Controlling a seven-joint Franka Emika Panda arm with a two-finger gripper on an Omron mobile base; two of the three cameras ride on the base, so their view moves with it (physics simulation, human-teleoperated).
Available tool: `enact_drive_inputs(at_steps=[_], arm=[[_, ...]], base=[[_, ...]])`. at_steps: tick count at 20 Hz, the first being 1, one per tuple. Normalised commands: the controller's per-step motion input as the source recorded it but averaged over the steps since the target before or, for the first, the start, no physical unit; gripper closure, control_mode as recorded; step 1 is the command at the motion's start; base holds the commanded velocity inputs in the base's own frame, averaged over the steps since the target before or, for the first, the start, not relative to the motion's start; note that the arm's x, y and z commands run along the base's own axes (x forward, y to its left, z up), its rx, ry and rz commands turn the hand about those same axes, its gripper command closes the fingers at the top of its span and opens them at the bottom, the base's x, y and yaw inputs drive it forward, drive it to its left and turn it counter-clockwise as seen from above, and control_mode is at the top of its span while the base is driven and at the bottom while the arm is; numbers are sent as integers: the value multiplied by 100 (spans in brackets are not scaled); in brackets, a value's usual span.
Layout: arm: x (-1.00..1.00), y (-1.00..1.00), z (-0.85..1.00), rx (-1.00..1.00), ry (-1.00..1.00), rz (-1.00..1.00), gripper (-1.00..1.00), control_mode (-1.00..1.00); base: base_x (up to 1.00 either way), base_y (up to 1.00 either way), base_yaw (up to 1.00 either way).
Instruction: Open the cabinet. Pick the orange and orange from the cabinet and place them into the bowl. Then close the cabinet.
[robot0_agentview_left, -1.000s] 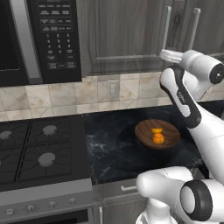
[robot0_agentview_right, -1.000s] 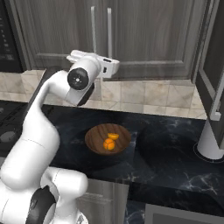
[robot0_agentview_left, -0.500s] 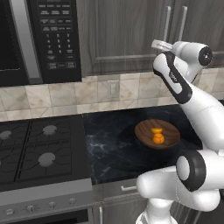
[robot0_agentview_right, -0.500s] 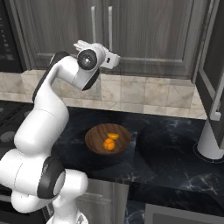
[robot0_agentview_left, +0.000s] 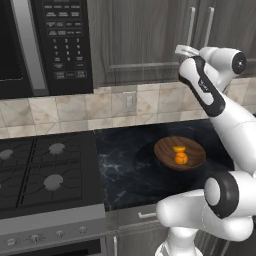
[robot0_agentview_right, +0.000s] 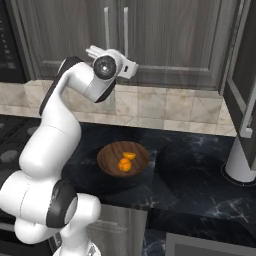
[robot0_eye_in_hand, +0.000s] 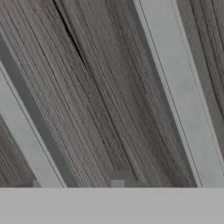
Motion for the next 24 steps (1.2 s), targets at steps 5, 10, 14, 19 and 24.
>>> enact_drive_inputs(at_steps=[5,10,14,19,24], arm=[[100,-11,-84,-5,-13,0,-100,-100],[94,-8,-80,-8,-18,1,-100,-100],[-3,-4,-12,0,-1,11,-100,-100],[32,-6,0,0,0,0,-100,-100],[85,-25,-14,1,1,5,-100,-100]], base=[[0,0,0],[0,0,0],[0,0,0],[0,0,0],[0,0,0]])
